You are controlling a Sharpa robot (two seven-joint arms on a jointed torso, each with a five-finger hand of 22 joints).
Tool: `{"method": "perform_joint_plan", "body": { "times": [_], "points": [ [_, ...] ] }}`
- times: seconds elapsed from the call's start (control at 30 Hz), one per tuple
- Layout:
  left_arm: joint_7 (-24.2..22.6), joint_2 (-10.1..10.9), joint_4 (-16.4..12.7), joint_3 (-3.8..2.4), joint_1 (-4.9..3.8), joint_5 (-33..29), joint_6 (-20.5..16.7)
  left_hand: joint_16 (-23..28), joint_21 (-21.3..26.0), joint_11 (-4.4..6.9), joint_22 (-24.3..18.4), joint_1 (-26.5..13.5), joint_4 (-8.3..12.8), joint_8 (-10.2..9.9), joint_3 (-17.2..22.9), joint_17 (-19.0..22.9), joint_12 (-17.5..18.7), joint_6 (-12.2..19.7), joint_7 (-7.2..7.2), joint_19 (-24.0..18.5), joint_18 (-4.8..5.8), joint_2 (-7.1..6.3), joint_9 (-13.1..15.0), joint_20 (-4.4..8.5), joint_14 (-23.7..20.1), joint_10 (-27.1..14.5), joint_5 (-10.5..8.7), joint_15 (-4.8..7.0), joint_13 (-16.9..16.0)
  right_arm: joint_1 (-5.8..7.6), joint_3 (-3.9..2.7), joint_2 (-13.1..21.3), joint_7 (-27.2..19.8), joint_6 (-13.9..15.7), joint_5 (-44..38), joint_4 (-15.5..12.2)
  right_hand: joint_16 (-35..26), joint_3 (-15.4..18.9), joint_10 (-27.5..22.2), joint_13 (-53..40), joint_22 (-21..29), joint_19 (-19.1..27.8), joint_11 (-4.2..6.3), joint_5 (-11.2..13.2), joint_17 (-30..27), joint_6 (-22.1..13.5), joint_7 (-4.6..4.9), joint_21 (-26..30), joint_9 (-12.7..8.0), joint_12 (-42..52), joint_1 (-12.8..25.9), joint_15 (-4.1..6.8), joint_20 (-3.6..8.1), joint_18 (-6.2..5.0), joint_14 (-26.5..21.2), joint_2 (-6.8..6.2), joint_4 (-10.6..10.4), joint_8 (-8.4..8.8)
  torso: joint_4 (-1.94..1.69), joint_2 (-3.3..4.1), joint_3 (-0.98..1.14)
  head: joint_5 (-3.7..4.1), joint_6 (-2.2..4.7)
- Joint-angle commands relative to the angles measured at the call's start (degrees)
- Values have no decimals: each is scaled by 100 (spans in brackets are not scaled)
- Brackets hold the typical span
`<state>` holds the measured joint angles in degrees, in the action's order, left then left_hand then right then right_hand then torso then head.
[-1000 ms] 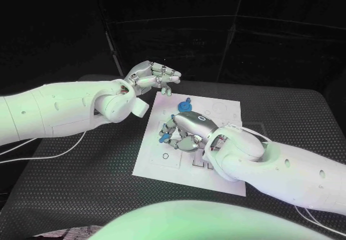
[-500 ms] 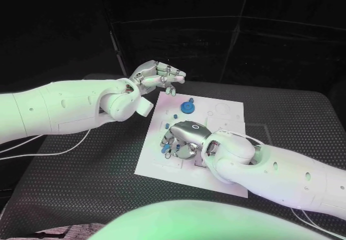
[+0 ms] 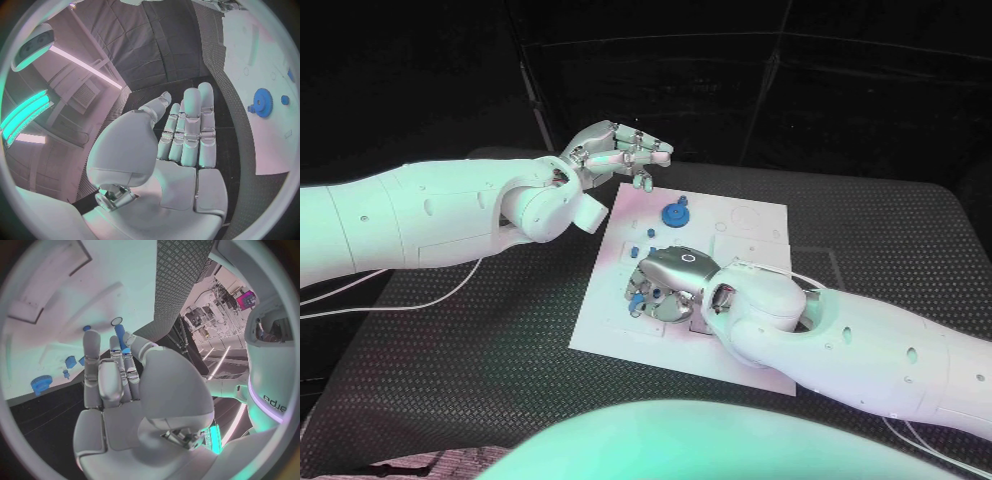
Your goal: Assemble the parts on the task board
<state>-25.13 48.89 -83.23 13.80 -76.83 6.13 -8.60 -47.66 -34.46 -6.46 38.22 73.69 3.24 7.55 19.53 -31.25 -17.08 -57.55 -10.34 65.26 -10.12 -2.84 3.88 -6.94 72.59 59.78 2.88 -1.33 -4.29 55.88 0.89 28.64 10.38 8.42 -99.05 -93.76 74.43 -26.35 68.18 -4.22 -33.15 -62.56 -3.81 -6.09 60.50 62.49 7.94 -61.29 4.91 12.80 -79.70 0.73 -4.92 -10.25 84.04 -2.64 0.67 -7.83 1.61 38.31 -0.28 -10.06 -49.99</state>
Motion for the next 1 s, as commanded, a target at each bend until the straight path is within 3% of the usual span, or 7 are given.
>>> {"method": "perform_joint_plan", "body": {
  "times": [0.03, 0.9, 0.97, 1.0],
  "points": [
    [-19, -3, -9, -5, -9, -26, 37, 32, 28, -5, -7, -13, 5, -23, -36, 6, -21, 26, -36, -14, -34, 7, -9, -32, -33, -59, -4, -14, 4, 6, 2, -12, 104, -216, -164, 7, -5, 9, -33, 3, 4, 2, -5, -18, -8, 39, 9, 9, 47, -34, 15, 11, -27, 42, 129, -39, 34, -41, -2, 0, -4, -6, -1],
    [-13, -12, 2, -5, -10, -26, 46, 32, 29, -5, -7, -13, 5, -23, -36, 6, -21, 27, -36, -14, -34, 7, -9, -32, -33, -59, -4, -14, 4, -10, 82, -103, 143, -370, -241, 108, -28, 25, -19, 2, 28, 21, -7, 13, -56, 51, 10, 24, 47, -38, 24, 9, -31, 38, 117, -45, 44, -47, 2, -4, -3, -14, -1],
    [-11, -13, 3, -5, -10, -26, 48, 32, 29, -5, -7, -13, 5, -23, -36, 6, -21, 27, -36, -14, -34, 7, -9, -32, -33, -59, -4, -14, 4, -10, 86, -114, 149, -350, -255, 118, -48, 41, -56, 10, 68, 49, -20, 38, -94, 4, 27, 49, 34, -67, 44, -1, -36, 33, 106, -64, 45, -20, 2, -5, -4, -11, -1],
    [-10, -15, 5, -5, -10, -26, 49, 32, 29, -5, -7, -13, 5, -23, -36, 6, -21, 27, -36, -14, -34, 7, -9, -32, -33, -59, -4, -14, 4, -10, 89, -125, 145, -344, -262, 125, -73, 68, -221, 44, 130, 93, -72, 22, -138, -150, 90, 89, -8, -166, 106, -45, -56, 30, 90, -112, 25, 71, 2, -5, -6, -9, -1]
  ]
}}
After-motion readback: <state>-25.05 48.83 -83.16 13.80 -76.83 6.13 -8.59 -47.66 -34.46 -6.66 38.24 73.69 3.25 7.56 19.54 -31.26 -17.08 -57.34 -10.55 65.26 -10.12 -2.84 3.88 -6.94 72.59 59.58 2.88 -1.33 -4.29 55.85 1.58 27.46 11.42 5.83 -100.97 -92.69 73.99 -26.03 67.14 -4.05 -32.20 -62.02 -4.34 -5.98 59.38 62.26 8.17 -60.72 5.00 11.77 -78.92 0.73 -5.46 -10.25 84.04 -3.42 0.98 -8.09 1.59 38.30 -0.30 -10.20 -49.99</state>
